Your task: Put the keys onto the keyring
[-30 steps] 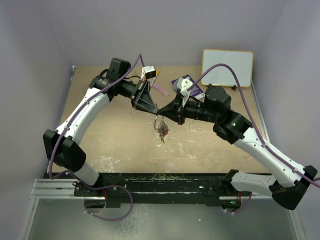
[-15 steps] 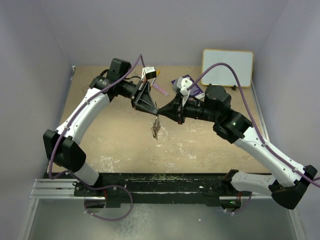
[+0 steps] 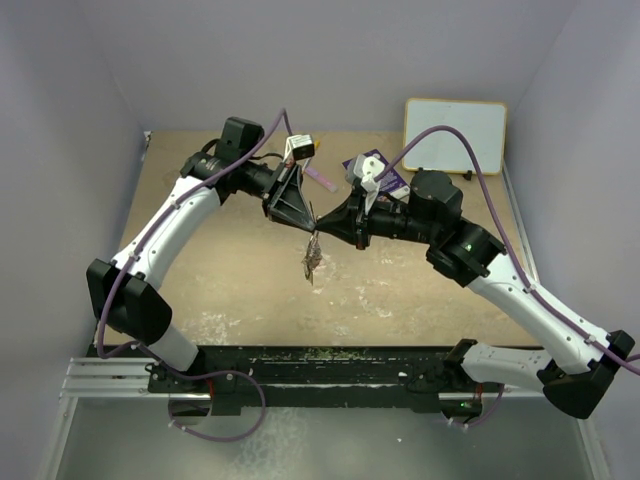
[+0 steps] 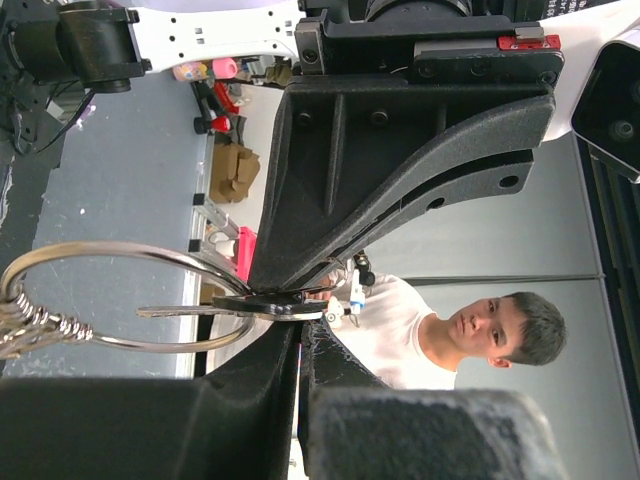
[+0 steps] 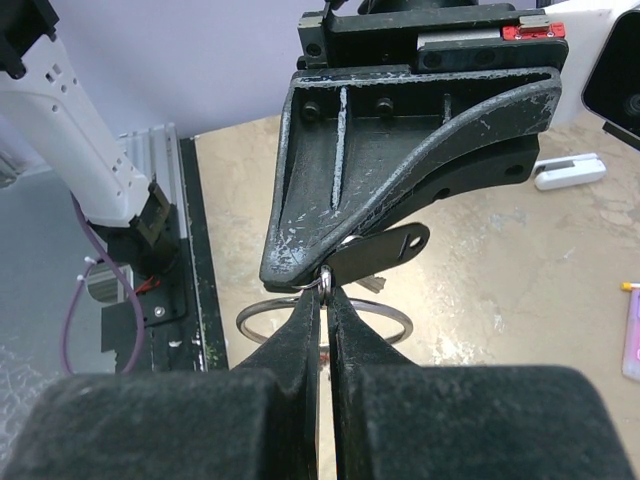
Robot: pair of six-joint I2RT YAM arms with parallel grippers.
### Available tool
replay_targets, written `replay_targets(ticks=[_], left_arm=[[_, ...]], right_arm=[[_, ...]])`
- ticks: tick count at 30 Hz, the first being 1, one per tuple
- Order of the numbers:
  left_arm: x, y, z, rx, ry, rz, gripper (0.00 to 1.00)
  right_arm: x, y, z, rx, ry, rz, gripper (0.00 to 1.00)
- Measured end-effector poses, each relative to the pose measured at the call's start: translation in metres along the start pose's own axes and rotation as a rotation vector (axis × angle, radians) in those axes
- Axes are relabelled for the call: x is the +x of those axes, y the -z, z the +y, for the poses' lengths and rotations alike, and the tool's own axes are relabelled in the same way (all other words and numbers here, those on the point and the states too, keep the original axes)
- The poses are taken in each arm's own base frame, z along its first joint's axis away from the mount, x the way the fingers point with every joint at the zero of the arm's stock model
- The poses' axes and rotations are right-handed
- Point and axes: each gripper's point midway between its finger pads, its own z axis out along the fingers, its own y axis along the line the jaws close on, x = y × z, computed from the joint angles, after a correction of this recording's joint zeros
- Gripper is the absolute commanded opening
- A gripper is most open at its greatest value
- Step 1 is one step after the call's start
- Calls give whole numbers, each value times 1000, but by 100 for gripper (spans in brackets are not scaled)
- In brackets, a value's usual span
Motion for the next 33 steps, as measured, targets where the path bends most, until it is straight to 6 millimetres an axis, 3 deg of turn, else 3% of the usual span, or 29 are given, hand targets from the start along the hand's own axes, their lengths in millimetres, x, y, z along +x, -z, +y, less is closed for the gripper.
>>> replay_targets(ticks=[17,29,33], left_arm=[[6,-7,-4,9,8,29,4],[9,-10,-14,12,-5,42,4],[9,-12,-17,12,-26,50,4]], right_arm=[[3,-3,7,-31,-13,9,0],[0,1,23,-13,-20,4,0],[9,6,37,-42,-45,22,0]])
